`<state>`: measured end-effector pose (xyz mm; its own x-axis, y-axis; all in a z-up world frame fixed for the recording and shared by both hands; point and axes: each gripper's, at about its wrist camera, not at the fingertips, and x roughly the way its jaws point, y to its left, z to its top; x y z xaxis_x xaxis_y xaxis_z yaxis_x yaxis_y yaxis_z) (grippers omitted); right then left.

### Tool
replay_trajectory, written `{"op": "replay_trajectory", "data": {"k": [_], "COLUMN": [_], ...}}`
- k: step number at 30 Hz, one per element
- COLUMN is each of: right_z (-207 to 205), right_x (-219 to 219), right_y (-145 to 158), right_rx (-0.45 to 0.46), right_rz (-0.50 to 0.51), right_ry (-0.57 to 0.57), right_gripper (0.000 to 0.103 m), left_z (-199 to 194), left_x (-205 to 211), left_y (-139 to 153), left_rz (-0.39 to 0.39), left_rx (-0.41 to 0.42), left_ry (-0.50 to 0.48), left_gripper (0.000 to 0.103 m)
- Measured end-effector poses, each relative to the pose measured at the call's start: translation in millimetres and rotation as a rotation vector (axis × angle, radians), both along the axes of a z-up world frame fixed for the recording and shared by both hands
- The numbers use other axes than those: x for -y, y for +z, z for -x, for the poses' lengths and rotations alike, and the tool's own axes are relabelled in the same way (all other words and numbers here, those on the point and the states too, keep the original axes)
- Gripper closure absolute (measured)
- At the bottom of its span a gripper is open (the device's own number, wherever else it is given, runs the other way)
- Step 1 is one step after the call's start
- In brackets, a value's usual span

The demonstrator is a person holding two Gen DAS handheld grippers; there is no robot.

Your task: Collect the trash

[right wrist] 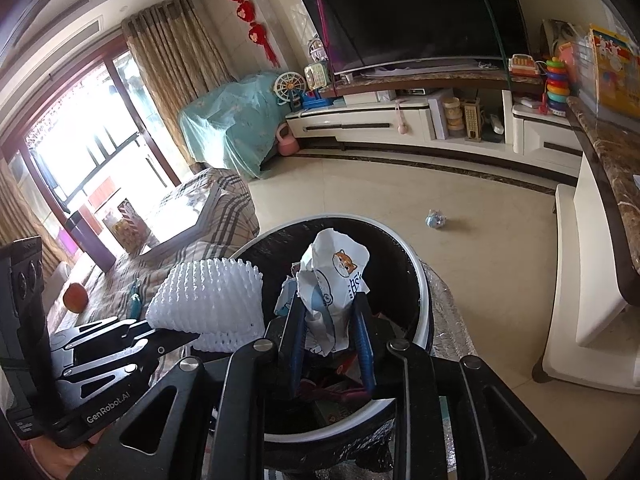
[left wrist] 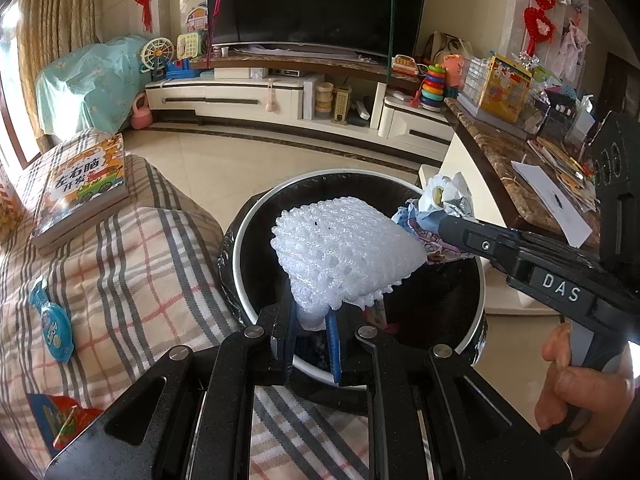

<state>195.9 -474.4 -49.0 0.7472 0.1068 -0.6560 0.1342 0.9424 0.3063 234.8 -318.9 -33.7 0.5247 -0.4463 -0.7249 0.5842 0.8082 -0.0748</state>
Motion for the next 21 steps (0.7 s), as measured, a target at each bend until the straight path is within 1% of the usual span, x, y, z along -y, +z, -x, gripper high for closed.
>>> {"op": "replay_trajectory", "data": {"k": [1,2,3,5,7,10,12,17,19,21], "right_z": [-1,-1,-2,-2,1,5,10,24,29,37], "right_x": [0,1,1,4,5,6,5,-2,-6,-12], "right_y": [0,0,0,0,2,5,7,13,14,15], "right_rx": [-0.004,-0.006,-0.010,-0.009,0.003,0.015,0.025,0.051,0.063,0.082], "right_rz": [0.000,0.000,0.000,-0.006,-0.005,-0.008,-0.012,-0.022,-0.039,-0.061], "right_ry": [0.000,0.000,-0.002,-0.010,-0.025,-0.038,-0.044,-0.049,-0.048,-0.051], "right_gripper": [0.077,0.073,0.069,0.043,0.034,0.033,0.031,0.017,0.014,0.014], "left_z": [-1,-1,-1,1,3,6,9,19,25,30], "left_x": [1,1,1,-1,-4,-11,-17,-37,-48,-58], "left_y": [0,0,1,2,2,1,0,1,1,-1], "left_rz": [-0.001,-0.003,-0.003,-0.001,-0.005,-0.006,-0.008,0.009,0.020,0.037], "left_rx": [-0.003,-0.005,-0.003,0.012,0.019,0.020,0.024,0.034,0.033,0.022], "left_ry": [-0.001,-0.001,0.001,0.010,0.016,0.029,0.043,0.075,0.091,0.109], "left_gripper": [0.086,0.076,0.064,0.053,0.052,0.051,0.048,0.043,0.042,0.040]}}
